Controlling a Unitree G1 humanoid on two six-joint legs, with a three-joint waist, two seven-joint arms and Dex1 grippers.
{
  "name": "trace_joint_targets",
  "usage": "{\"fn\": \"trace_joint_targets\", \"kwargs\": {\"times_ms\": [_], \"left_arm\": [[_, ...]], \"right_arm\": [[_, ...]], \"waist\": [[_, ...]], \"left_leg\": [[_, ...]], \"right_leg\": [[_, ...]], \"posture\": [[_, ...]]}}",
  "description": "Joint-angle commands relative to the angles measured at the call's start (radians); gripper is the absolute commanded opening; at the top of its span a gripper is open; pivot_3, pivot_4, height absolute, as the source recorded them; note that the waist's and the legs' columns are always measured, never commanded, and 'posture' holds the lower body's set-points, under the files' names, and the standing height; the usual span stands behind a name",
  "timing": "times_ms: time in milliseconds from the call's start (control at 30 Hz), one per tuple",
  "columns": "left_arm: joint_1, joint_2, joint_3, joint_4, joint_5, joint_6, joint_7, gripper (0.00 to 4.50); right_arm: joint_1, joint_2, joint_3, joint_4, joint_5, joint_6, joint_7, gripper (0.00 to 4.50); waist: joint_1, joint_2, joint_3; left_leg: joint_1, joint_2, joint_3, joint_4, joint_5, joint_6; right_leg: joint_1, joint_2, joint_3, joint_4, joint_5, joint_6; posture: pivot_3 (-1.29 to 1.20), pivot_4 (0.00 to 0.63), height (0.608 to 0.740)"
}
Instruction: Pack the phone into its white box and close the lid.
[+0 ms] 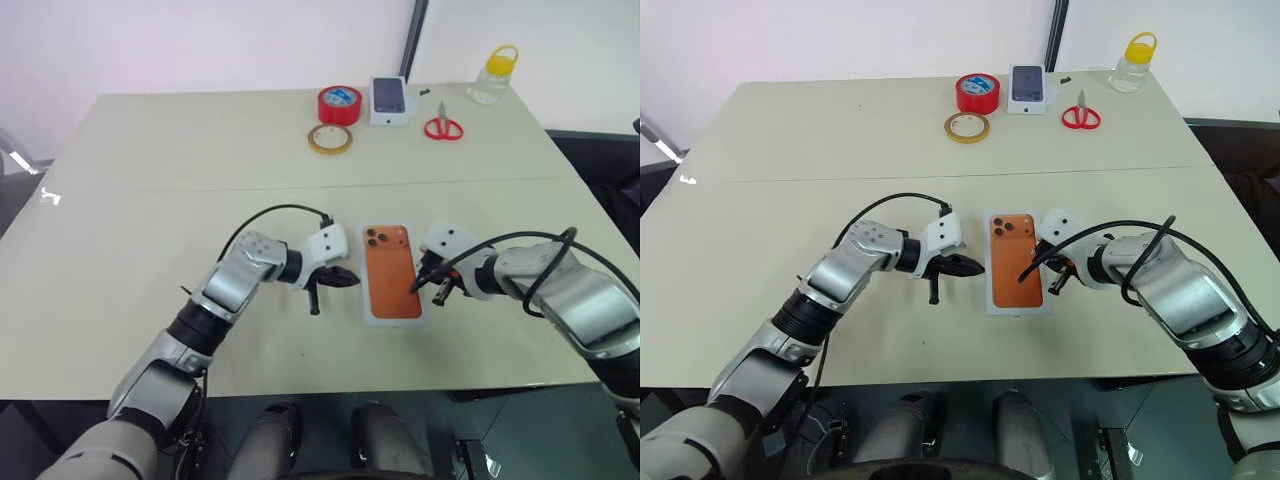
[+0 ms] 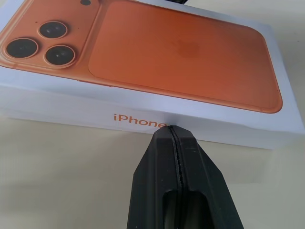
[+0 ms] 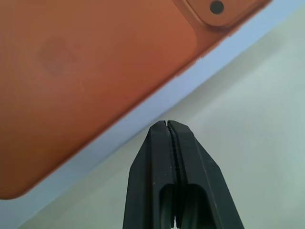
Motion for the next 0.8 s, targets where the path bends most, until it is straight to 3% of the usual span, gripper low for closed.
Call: {"fn": "trace_joint_targets", "kwargs": {"times_ms": [33,800], "left_arm": [[-0.016,-0.013,0.000,-0.011,-0.001,-0.012,0.011,0.00],[-0.010,-0.035,0.042,-0.033,-0.037,0.009,0.035,0.00]], "right_arm": [[-0.008,-0.001,-0.041,-0.042,0.009,0.006,0.007,0.03],[-0.032,-0.008,-0.078,-0.060,0.023,0.020,0.039,0.03]], "waist": [[0.001,0.000,0.000],[0.001,0.000,0.000]], "left_leg": [[0.000,0.000,0.000,0.000,0.000,0.000],[0.000,0.000,0.000,0.000,0.000,0.000]], "right_leg": [[0.000,0.000,0.000,0.000,0.000,0.000],[0.000,0.000,0.000,0.000,0.000,0.000]], "posture": [[0.00,0.150,0.740],[0.00,0.150,0.740]]}}
